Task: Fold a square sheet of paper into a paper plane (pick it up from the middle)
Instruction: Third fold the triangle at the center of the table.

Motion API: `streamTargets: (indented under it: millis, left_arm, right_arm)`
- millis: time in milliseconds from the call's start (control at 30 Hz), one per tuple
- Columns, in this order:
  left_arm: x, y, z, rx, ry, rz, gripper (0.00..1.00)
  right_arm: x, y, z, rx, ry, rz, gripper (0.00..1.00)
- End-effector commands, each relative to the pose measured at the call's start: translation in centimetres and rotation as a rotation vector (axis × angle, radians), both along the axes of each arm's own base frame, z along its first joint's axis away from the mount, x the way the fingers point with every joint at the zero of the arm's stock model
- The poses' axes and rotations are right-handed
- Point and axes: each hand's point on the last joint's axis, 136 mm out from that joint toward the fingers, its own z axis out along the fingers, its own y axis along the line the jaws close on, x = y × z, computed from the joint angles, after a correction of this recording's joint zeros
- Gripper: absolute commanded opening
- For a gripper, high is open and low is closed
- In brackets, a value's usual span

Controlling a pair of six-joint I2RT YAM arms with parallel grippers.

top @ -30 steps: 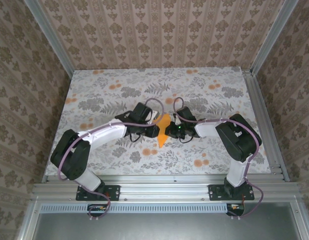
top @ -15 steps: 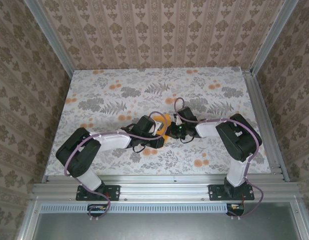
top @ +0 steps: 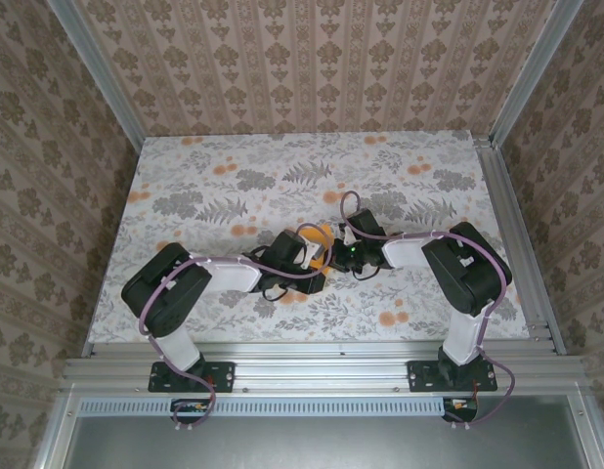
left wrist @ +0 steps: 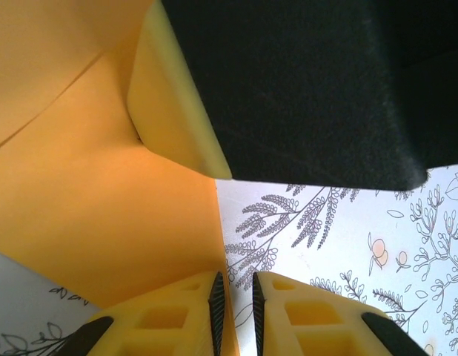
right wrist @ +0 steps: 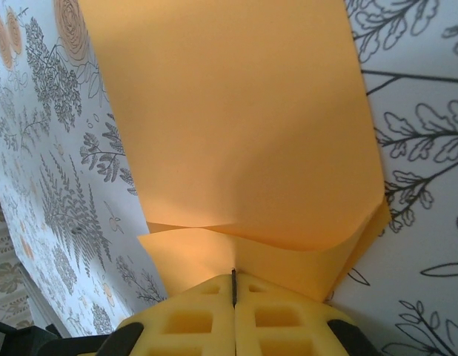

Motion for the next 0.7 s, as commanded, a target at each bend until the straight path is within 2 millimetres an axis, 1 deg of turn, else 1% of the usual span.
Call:
streamTargets:
  millis: [0, 67, 233, 333, 467, 667]
  left_arm:
    - [-2.1, 1.7, -3.1, 0.090, 0.059, -0.042, 0.21]
    - [-2.4, 2.3, -3.2, 0.119, 0.058, -0.054, 0.20]
    - [-3.2, 3.6, -3.9, 0.198, 0.063, -0.087, 0.19]
    - [-3.8, 4.6, -4.5, 0.268, 0.061, -0.115, 0.18]
    - [-4.3, 5.6, -5.1, 0.314, 0.066, -0.121, 0.18]
    - [-5.0, 6.5, -5.8, 0.345, 0.084, -0.134, 0.16]
  right_arm:
    - [-1.0, -2.2, -2.1, -0.131, 0.057, -0.031, 0.10]
    - [-0.4, -2.7, -2.2, -0.166, 0.043, -0.049, 0.10]
    - [1.1, -2.6, -2.0, -0.175, 0.031, -0.055, 0.11]
    - [1.8, -2.7, -2.3, -0.179, 0.034, -0.061, 0.11]
    - [2.9, -3.4, -3.1, -0.182, 0.042, -0.078, 0.10]
    - [4.1, -4.8, -3.2, -0.173, 0.043, -0.107, 0.11]
